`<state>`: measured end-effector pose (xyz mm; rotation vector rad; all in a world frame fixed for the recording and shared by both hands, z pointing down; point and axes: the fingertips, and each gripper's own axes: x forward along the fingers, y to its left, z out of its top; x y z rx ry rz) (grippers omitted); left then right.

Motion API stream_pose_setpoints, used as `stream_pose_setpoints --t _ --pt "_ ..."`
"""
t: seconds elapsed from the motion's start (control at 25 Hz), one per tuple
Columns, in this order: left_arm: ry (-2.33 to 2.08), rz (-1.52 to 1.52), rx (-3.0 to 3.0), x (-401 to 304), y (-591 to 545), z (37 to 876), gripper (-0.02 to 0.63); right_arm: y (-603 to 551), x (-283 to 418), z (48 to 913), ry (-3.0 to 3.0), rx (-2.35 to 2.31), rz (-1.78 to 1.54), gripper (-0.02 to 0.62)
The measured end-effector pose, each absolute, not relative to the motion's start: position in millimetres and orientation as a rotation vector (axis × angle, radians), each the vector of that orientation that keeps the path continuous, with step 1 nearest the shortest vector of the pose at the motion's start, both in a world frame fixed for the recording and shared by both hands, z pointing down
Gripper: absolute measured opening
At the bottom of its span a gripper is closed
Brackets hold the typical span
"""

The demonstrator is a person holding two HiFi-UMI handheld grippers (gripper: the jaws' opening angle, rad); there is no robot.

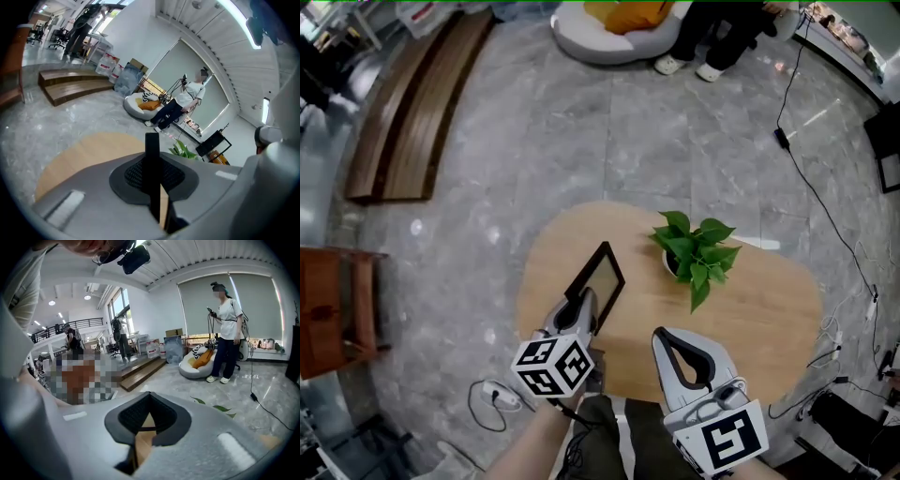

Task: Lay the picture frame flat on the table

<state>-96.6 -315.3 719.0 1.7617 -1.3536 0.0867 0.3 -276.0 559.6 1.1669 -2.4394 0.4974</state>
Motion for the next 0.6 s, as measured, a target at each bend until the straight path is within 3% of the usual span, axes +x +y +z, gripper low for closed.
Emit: stream_pose_setpoints --t 0.6 --pt "-1.243 0.107 1.613 -69.1 -310.1 813.0 0.066 -278.8 13.3 621.3 -2.389 1.136 0.548 0.002"
